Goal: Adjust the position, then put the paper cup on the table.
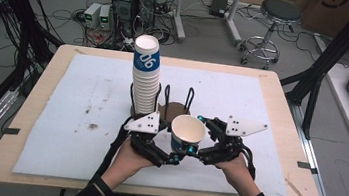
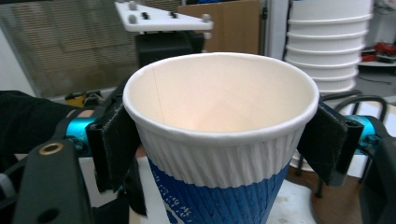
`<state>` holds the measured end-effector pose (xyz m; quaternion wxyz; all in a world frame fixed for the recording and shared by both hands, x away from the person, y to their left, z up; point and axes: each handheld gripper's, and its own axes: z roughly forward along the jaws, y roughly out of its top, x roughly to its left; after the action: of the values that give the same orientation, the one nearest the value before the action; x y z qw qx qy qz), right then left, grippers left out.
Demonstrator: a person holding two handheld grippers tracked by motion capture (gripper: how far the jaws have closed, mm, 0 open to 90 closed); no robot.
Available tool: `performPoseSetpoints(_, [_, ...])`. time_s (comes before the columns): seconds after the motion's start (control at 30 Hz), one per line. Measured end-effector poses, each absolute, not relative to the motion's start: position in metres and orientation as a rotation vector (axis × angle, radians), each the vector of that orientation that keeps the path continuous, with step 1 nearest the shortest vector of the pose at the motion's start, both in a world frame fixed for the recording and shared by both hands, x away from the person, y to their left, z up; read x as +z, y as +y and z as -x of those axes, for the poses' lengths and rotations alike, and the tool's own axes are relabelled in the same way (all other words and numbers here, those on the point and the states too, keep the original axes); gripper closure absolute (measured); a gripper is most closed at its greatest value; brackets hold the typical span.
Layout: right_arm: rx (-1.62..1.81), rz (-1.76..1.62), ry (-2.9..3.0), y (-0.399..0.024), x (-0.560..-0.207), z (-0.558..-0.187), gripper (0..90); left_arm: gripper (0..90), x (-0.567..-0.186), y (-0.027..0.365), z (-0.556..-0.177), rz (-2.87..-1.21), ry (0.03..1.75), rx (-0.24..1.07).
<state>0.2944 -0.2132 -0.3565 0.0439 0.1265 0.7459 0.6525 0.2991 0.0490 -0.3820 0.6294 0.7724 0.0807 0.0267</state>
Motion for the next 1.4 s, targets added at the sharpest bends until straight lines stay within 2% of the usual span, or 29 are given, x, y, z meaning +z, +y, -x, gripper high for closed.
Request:
performPoseSetpoints(0.47, [1.956, -0.468, 2.24, -0.231, -0.359, -0.306, 21.3, 17.0, -0.374, 0.101, -0.301, -1.765, 0.277, 0.205])
performPoseSetpoints(1.0, [1.9, -0.552, 2.186, -0.251, -0.361, -0.313, 21.3, 16.9, -0.386, 0.172, -0.29, -1.746, 0.434, 0.376])
performPoseSetpoints(1.4, [1.89, -0.559, 2.162, -0.259, -0.358, -0.312, 21.3, 17.0, -0.389, 0.18, -0.289, -1.724, 0.464, 0.415])
